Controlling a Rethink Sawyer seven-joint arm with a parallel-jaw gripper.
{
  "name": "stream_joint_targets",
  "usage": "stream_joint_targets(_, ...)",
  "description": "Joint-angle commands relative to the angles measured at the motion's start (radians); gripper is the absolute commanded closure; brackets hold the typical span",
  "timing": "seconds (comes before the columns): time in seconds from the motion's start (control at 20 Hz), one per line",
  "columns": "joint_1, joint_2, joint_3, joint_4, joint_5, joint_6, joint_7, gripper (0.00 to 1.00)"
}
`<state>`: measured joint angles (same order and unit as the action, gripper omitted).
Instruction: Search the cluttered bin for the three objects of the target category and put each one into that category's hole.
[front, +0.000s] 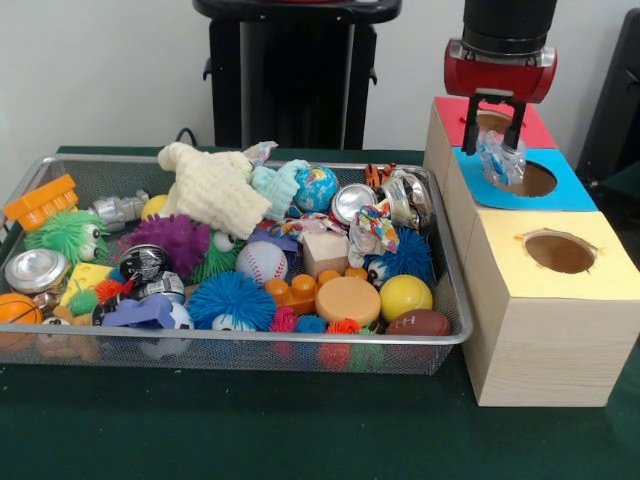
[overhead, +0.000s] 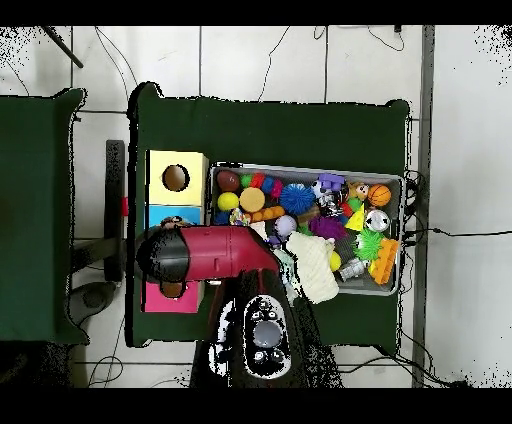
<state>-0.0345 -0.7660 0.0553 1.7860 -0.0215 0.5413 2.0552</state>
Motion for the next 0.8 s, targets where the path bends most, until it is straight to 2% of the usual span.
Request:
stream_joint_targets(0.05,0.044,0.035,-0.046,-0.006,0.071,-0.021,0.28,1.0)
stream_joint_targets(0.45,0.085,0.045,-0.079,0.015,0.122,-0.053,0.271,1.0)
stream_joint_targets(0.5,0.091,0.047,-0.086,0.018,0.135,-0.061,0.26,0.0)
stream_joint_targets(0.8,0.098,0.049,-0.094,0.028,0.149,-0.074,0.249,0.0)
